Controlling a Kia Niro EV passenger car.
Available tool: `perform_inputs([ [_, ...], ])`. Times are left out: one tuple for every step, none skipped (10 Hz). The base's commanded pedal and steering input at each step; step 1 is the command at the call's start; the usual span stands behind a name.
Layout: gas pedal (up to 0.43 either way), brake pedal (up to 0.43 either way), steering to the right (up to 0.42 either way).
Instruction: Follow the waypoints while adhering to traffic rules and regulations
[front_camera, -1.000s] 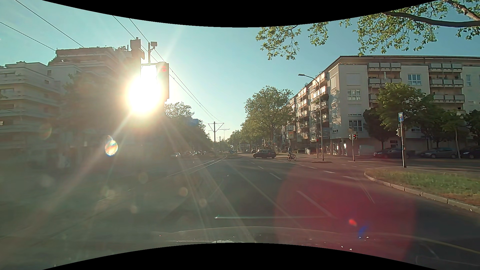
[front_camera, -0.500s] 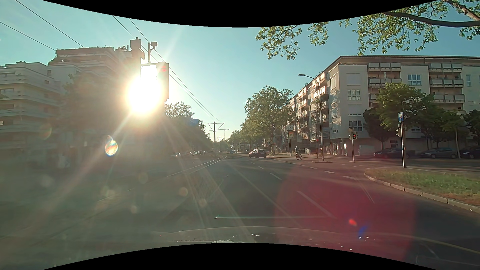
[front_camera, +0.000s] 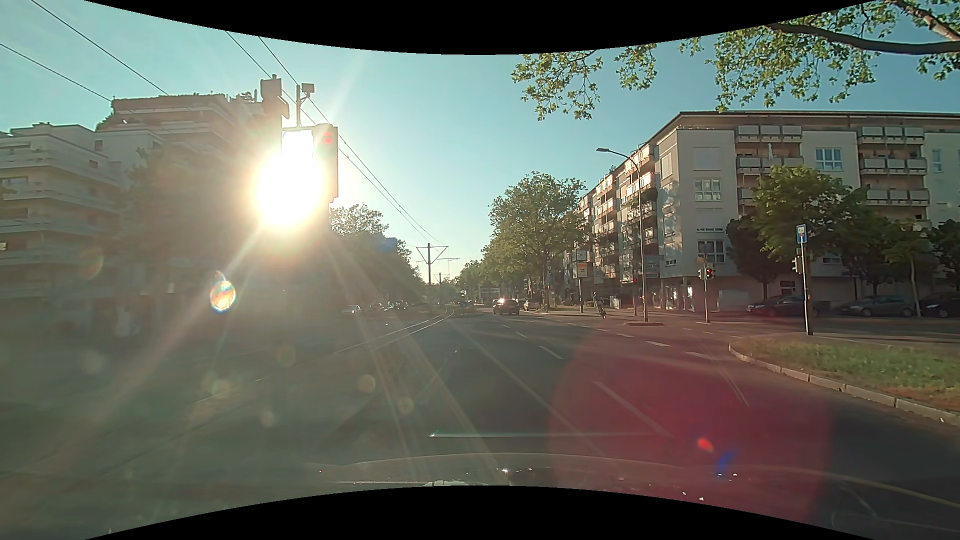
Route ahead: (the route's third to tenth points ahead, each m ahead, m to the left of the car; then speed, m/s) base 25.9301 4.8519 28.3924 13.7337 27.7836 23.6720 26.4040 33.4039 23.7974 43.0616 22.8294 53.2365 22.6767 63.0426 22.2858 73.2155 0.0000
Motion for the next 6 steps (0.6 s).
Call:
perform_inputs([
  [0.000, 0.213, 0.002],
  [0.000, 0.213, 0.002],
  [0.000, 0.213, 0.002],
  [0.000, 0.213, 0.002],
  [0.000, 0.213, 0.002],
  [0.000, 0.213, 0.003],
])
